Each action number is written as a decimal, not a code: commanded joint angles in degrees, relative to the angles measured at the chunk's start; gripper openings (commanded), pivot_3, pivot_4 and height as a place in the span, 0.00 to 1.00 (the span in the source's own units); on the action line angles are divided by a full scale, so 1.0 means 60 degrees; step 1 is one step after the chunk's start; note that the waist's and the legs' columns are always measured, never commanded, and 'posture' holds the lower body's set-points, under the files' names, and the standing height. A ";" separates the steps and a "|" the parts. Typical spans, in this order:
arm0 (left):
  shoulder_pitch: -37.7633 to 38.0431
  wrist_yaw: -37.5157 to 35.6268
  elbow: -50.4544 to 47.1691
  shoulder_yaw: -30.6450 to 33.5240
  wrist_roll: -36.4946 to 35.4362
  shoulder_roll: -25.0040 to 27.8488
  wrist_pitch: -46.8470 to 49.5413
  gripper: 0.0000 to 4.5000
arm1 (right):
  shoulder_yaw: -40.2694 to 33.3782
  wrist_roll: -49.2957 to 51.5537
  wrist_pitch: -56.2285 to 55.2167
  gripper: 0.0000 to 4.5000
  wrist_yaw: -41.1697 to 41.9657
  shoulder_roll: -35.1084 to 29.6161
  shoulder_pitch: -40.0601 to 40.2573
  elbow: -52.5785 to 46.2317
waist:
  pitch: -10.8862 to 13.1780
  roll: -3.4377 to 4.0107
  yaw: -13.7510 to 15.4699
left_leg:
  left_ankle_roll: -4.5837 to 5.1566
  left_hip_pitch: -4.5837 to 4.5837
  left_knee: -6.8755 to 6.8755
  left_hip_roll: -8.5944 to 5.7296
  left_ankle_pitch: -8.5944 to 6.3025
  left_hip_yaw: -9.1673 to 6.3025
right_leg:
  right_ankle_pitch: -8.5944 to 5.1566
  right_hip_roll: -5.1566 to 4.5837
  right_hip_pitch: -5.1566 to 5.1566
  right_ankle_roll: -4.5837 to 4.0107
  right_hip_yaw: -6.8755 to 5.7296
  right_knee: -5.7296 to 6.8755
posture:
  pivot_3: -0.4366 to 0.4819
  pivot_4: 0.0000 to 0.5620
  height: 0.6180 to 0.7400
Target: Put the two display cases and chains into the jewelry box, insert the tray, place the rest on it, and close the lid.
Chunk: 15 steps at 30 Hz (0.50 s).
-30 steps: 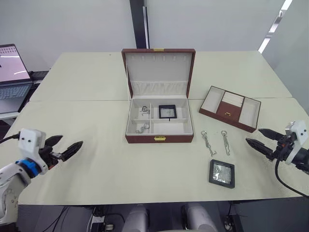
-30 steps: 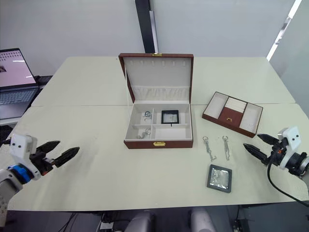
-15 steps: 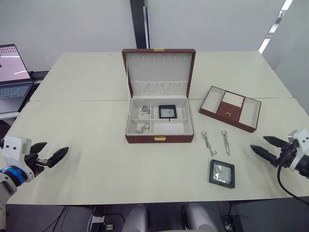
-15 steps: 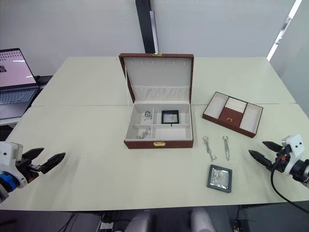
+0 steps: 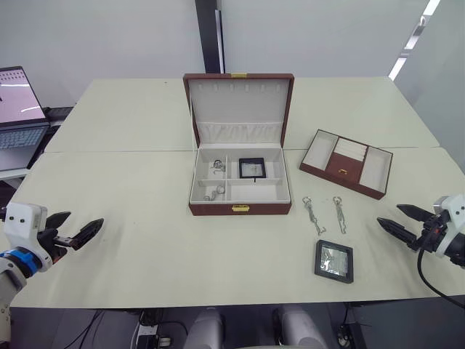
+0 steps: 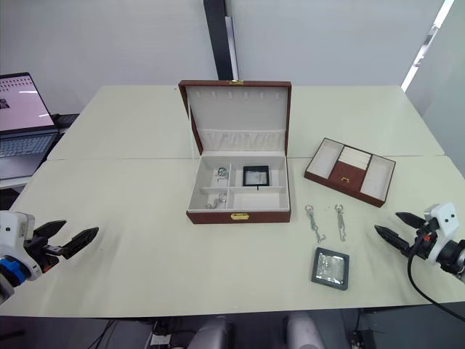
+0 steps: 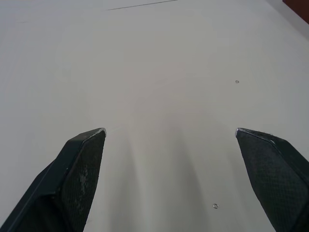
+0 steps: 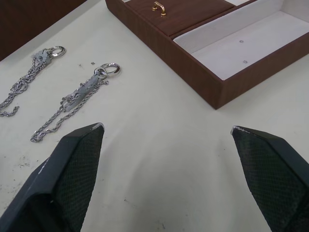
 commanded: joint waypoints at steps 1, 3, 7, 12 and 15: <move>-0.0047 0.0043 -0.0131 0.0173 0.0003 0.0043 -0.0162 0.99 | -0.0302 0.0061 -0.0104 1.00 0.0026 -0.0107 -0.0080 -0.0081 | 0.0000 0.0000 0.0000 | 0.0000 0.0000 0.0000 0.0000 0.0000 -0.0001 | 0.0000 0.0000 0.0000 0.0000 0.0000 0.0000 | 0.48 0.27 1.00; -0.0032 0.0044 -0.0144 0.0172 0.0009 0.0035 -0.0163 0.99 | -0.0306 0.0062 -0.0106 1.00 0.0023 -0.0105 -0.0074 -0.0083 | 0.0000 0.0000 0.0000 | 0.0000 0.0000 0.0000 0.0000 0.0000 0.0000 | 0.0000 0.0000 0.0000 0.0000 0.0000 0.0001 | 0.48 0.27 1.00; -0.0027 0.0023 -0.0172 0.0132 0.0023 0.0034 -0.0153 0.99 | -0.0327 0.0074 -0.0100 1.00 0.0014 -0.0099 -0.0039 -0.0116 | 0.0000 0.0000 0.0001 | 0.0000 0.0000 0.0000 0.0000 0.0000 0.0000 | 0.0000 0.0000 0.0000 0.0000 0.0000 0.0001 | 0.48 0.27 1.00; -0.0180 -0.0007 -0.0127 0.0015 0.0055 0.0072 -0.0171 0.99 | -0.0387 0.0129 -0.0064 1.00 0.0007 -0.0110 -0.0024 -0.0156 | 0.0000 0.0000 0.0001 | 0.0000 0.0000 0.0000 0.0000 0.0000 0.0000 | 0.0000 0.0000 0.0000 0.0000 0.0000 0.0001 | 0.48 0.27 1.00; -0.0336 0.0020 -0.0373 -0.0116 -0.0011 -0.0017 -0.0090 0.99 | -0.0417 0.0183 -0.0018 1.00 -0.0009 -0.0100 -0.0011 -0.0226 | 0.0000 0.0000 0.0002 | 0.0000 0.0000 0.0001 -0.0001 0.0000 -0.0001 | 0.0000 0.0000 0.0000 0.0000 0.0000 0.0001 | 0.48 0.27 1.00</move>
